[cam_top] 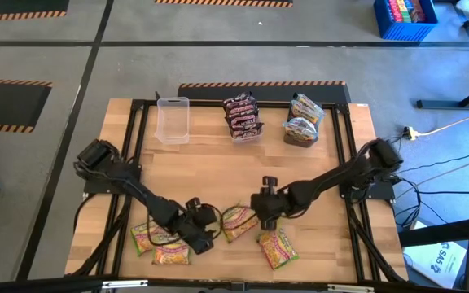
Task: Sort Maruchan noodles
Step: Put the green noodle pack into the left transparent bin
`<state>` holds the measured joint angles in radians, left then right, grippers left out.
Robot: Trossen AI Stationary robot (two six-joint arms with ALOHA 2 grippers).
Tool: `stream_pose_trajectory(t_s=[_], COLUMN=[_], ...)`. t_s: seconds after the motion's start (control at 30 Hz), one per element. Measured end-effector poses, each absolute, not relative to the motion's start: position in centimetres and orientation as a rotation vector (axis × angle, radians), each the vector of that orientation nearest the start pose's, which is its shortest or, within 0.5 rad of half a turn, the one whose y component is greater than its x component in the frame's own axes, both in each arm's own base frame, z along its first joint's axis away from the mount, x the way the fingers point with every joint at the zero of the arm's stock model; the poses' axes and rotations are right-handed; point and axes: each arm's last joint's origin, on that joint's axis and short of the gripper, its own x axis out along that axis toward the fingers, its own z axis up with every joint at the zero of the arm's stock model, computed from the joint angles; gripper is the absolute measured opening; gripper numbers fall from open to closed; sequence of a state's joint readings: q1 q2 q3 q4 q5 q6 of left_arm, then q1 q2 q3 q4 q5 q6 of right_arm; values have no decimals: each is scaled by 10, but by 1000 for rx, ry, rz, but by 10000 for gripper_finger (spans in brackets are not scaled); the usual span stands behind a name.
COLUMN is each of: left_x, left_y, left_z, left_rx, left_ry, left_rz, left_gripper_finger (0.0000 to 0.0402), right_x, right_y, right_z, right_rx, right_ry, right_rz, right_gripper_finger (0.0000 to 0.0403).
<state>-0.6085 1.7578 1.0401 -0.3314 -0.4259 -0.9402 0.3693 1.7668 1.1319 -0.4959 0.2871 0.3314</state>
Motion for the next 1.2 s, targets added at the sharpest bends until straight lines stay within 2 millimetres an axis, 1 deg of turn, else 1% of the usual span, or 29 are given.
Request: stream_pose_trajectory(t_s=[0.1, 0.27, 0.37, 0.47, 0.5, 0.6, 0.7, 0.93, 1.0, 1.1, 1.2], left_x=[282, 286, 292, 299, 301, 305, 307, 307, 307, 308, 309], left_y=[-191, -201, -205, -208, -208, -208, -207, -206, -206, -205, -205], left_z=[165, 147, 135, 121, 115, 106, 102, 101, 101, 101, 101], left_rx=[-352, -384, -398, -396, -387, -381, -368, -326, -325, -312, -298], left_ry=[823, 796, 783, 770, 769, 754, 744, 731, 730, 721, 713], left_rz=[313, 334, 320, 306, 311, 326, 335, 344, 346, 350, 344], left_gripper_finger=[231, 231, 231, 231, 231, 231, 231, 232, 232, 232, 232], right_x=[320, 309, 303, 299, 299, 300, 299, 299, 301, 303, 309], right_y=[106, 87, 79, 79, 79, 80, 81, 81, 82, 83, 85], right_z=[175, 147, 136, 129, 129, 131, 130, 130, 125, 114, 107], right_rx=[52, 330, 486, 578, 607, 660, 673, 685, 698, 720, 759], right_ry=[964, 870, 827, 819, 815, 814, 832, 835, 848, 869, 850], right_rz=[-41, 82, 116, 94, 82, 75, 99, 112, 109, 112, 138], right_gripper_finger=[171, 157, 155, 156, 157, 163, 183, 275, 294, 307, 308])
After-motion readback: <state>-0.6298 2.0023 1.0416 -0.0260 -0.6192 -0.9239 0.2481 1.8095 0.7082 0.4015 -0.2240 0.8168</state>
